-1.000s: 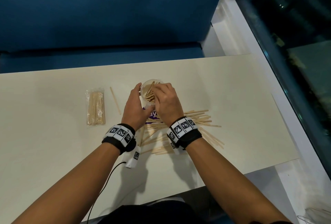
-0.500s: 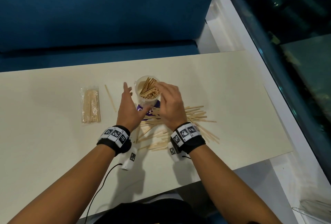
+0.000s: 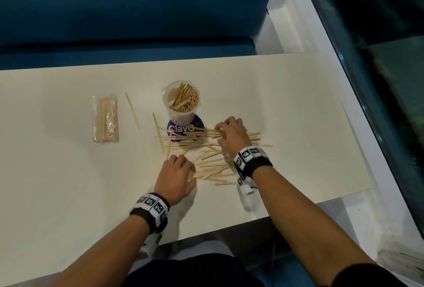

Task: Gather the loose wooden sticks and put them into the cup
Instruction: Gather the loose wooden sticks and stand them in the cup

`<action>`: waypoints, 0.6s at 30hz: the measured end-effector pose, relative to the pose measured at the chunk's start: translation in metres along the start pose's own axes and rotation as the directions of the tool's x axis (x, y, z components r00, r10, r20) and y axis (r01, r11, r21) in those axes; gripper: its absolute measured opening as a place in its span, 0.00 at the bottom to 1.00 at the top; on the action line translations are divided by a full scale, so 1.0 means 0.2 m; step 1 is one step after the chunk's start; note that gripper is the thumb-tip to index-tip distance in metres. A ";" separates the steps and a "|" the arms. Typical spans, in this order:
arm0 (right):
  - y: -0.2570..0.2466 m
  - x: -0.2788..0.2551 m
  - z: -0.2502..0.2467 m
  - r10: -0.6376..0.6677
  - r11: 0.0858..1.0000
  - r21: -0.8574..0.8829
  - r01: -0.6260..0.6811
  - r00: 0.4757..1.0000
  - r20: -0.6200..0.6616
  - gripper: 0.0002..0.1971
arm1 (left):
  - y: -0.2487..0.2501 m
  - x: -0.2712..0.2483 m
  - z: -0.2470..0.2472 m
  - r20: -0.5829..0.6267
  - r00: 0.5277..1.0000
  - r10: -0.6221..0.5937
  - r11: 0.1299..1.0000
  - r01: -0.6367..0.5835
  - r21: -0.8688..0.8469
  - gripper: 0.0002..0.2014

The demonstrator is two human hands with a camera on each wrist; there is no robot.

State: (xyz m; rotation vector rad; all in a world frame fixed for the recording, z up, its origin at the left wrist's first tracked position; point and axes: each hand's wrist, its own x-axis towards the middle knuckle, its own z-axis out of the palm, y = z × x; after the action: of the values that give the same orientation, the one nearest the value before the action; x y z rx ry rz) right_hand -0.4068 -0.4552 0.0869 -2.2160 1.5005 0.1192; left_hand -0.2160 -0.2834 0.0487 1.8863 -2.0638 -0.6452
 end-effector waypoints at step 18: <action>-0.13 -0.16 0.14 -0.021 0.996 0.086 0.031 0.993 -0.116 0.18 | -0.52 0.36 -0.37 -0.185 0.876 -0.445 0.874 0.470 0.120 0.20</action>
State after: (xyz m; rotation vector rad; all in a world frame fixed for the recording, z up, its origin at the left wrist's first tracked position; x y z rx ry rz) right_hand -0.3914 -0.4077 0.0813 -2.2042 1.5058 -0.0820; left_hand -0.0989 -0.3706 0.0541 2.4698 -1.6189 -0.4190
